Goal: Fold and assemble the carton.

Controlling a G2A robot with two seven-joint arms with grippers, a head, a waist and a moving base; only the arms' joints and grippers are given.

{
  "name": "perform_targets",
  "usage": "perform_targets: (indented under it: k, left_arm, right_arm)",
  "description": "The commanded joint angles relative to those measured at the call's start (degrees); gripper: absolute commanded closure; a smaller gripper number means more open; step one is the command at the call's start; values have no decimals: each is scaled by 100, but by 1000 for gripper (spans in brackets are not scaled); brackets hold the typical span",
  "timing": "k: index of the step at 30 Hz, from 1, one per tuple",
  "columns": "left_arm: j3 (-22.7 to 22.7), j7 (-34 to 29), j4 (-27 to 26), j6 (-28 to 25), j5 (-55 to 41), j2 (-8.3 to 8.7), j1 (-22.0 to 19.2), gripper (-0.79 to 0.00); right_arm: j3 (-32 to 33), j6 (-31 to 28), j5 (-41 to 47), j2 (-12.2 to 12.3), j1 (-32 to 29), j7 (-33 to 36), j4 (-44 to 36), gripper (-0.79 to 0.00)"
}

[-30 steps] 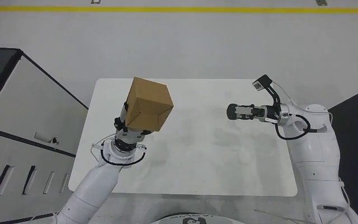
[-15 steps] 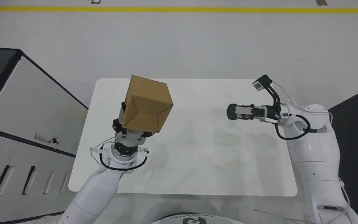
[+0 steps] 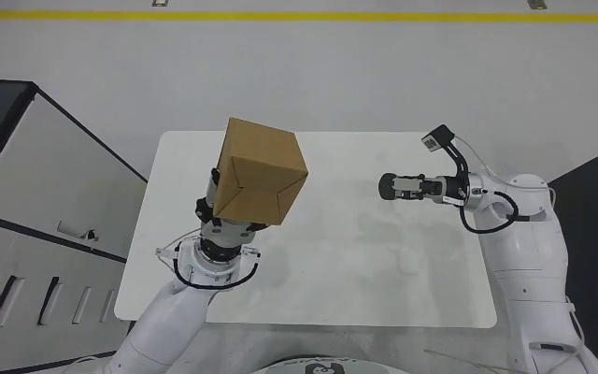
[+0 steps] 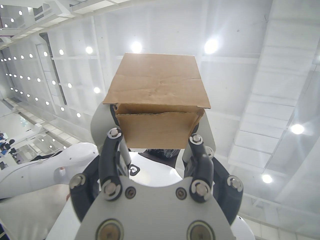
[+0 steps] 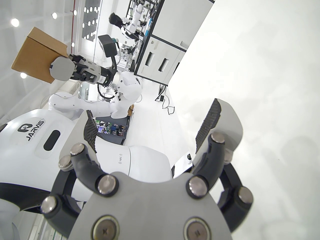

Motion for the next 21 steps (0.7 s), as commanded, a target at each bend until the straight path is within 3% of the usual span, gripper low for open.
perform_targets:
  k: [1,15,21]
  left_arm:
    - [47,30,-39,38,-142,-29,18,0]
    - [138,2,-70,639,-1301,-209,80,0]
    - [32,-62,-49,605,-1195,-260,114,0]
  right_arm:
    - [0,0,0,0,0,0,0,-785]
    - [0,0,0,0,0,0,0,-785]
    - [0,0,0,0,0,0,0,-785]
